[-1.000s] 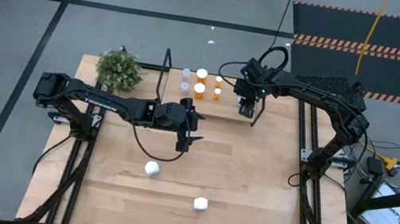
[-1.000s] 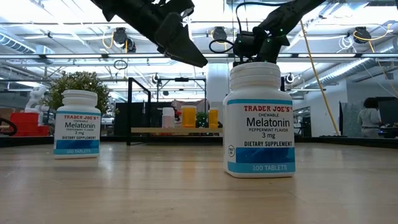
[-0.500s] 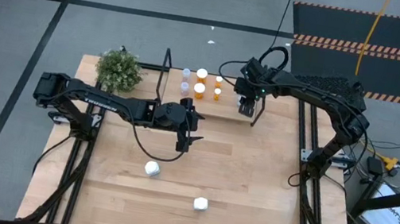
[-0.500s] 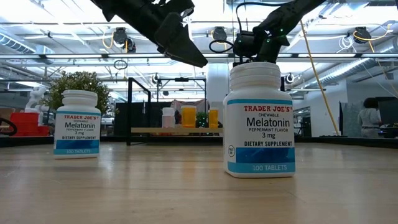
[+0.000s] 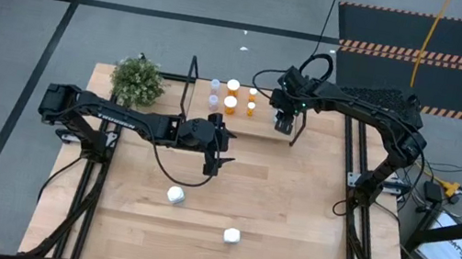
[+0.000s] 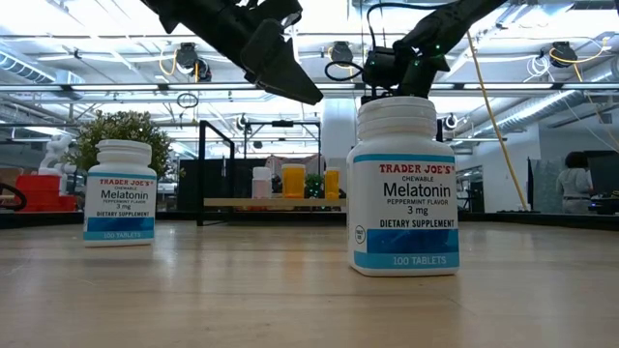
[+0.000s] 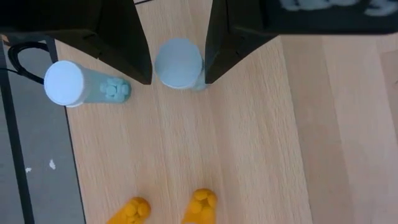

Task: Pick and place medicine bottles onto shelf by color
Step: Put the blue pill bottle on the shelf aligned with the other blue pill bottle, then put the right white pill bottle on the shelf

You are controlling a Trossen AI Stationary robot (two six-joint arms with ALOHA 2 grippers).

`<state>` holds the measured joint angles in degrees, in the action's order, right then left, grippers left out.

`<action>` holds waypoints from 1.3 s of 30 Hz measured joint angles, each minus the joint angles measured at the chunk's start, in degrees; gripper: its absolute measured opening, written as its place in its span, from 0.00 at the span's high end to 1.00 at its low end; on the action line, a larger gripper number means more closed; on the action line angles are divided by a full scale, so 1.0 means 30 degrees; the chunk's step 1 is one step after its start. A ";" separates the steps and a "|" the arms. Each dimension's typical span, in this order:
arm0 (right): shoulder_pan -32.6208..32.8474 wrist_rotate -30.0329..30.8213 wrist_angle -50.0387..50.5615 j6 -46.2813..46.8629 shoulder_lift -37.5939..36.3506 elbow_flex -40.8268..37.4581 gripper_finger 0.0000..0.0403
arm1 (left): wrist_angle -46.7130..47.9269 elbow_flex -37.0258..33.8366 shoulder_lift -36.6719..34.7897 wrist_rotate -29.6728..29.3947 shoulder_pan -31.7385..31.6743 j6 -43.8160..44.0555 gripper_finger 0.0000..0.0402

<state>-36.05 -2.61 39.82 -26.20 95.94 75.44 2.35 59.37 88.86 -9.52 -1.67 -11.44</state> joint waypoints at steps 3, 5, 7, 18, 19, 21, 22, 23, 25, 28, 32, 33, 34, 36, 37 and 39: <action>0.0016 0.0801 0.0057 0.0000 -0.0328 -0.0022 0.64 | 0.0000 0.0000 0.0000 0.0000 0.0009 0.0066 0.19; 0.0118 0.1210 0.0091 0.0000 -0.0854 -0.0022 0.64 | -0.0010 0.0000 0.0000 -0.0006 0.0080 0.0153 0.19; 0.0200 0.1285 0.0225 0.0094 -0.1509 -0.0015 0.64 | -0.0145 0.0000 0.0000 -0.0007 0.0179 0.0160 0.19; 0.2376 0.1339 0.2136 0.2357 -0.5713 -0.0015 0.64 | -0.1234 0.0000 0.0000 -0.0007 0.1017 -0.0095 0.19; 0.2753 0.1339 0.2322 0.2840 -0.6084 -0.0015 0.64 | -0.1330 0.0000 0.0000 -0.0007 0.1126 -0.0070 0.19; 0.3632 0.1333 0.2728 0.3790 -0.6825 -0.0015 0.64 | -0.1307 0.0124 0.0000 -0.0022 0.1377 0.0086 0.19; 0.4161 0.1348 0.2802 0.4200 -0.7190 -0.0015 0.64 | -0.1199 0.0312 0.0003 -0.0018 0.1564 0.0274 0.19; 0.4742 0.1368 0.2900 0.4620 -0.7588 -0.0015 0.64 | -0.1179 0.0495 0.0007 -0.0015 0.1750 0.0488 0.19; 0.6035 0.1436 0.2948 0.5382 -0.8259 -0.0015 0.64 | -0.1195 0.0843 0.0000 -0.0022 0.2214 0.0848 0.19; 0.8193 0.1532 0.2928 0.6353 -0.9124 -0.0015 0.64 | -0.1083 0.1200 0.0000 -0.0029 0.3194 0.0915 0.19; 1.1076 0.3305 0.3047 0.7629 -0.9564 0.0000 0.64 | -0.1151 0.1798 0.0006 -0.0873 0.4783 0.1062 0.19; 1.1716 0.3835 0.3123 0.7918 -0.9572 -0.0006 0.64 | -0.1123 0.1913 0.0007 -0.1239 0.5193 0.1300 0.19; 1.2358 0.4307 0.3095 0.8134 -0.9581 -0.0075 0.64 | -0.1057 0.1983 0.0004 -0.1643 0.5616 0.1629 0.19; 1.3445 0.4823 0.2928 0.8432 -0.9594 -0.0430 0.64 | -0.0969 0.2004 0.0007 -0.2895 0.6544 0.2347 0.19; 1.3956 0.4916 0.2759 0.8569 -0.9587 -0.0702 0.64 | -0.0907 0.2004 0.0007 -0.3902 0.7040 0.2809 0.19; 1.4852 0.4919 0.2161 0.8999 -0.9572 -0.1393 0.64 | -0.0474 0.2004 0.0005 -0.5740 0.8135 0.3922 0.19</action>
<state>8.50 12.15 46.30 0.80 67.22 71.26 0.93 65.39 88.88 -26.74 22.73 0.32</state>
